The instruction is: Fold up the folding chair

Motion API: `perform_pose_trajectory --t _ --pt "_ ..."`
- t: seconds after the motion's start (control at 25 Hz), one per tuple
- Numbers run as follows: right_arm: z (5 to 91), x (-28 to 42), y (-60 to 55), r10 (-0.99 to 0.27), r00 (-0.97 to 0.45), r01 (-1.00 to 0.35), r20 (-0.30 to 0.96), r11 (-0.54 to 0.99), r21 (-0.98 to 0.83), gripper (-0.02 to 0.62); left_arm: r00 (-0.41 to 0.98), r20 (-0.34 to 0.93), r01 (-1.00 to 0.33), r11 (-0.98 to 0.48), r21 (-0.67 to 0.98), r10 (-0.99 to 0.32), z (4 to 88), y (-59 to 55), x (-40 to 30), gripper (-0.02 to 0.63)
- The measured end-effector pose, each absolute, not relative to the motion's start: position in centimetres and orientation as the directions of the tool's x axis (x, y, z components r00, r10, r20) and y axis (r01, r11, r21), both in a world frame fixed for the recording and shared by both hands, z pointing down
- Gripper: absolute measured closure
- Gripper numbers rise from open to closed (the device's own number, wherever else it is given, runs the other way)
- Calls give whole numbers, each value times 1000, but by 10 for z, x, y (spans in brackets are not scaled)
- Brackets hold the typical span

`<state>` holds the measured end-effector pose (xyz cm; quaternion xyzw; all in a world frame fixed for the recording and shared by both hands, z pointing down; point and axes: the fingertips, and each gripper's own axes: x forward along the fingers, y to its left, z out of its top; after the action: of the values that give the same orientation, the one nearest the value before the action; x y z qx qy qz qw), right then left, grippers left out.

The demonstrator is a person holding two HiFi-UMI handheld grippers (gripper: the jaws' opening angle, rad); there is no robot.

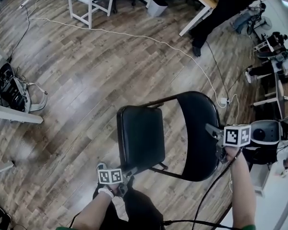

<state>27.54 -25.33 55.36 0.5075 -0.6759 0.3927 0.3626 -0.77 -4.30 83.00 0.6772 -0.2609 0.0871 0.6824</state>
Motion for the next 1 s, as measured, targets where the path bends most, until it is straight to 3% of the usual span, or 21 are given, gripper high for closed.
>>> perform_pose_trajectory --t 0.32,0.68,1.0 --pt "522 313 -261 -396 -222 -970 891 182 -161 482 859 468 -474 22 880 -207 767 -49 52 193" --pt "524 381 -258 -398 -227 -969 889 187 -164 471 775 574 -585 43 810 -264 746 -50 112 193" --pt "512 415 -267 -396 -224 -968 890 194 -157 466 776 554 -569 43 821 -303 707 -60 172 193"
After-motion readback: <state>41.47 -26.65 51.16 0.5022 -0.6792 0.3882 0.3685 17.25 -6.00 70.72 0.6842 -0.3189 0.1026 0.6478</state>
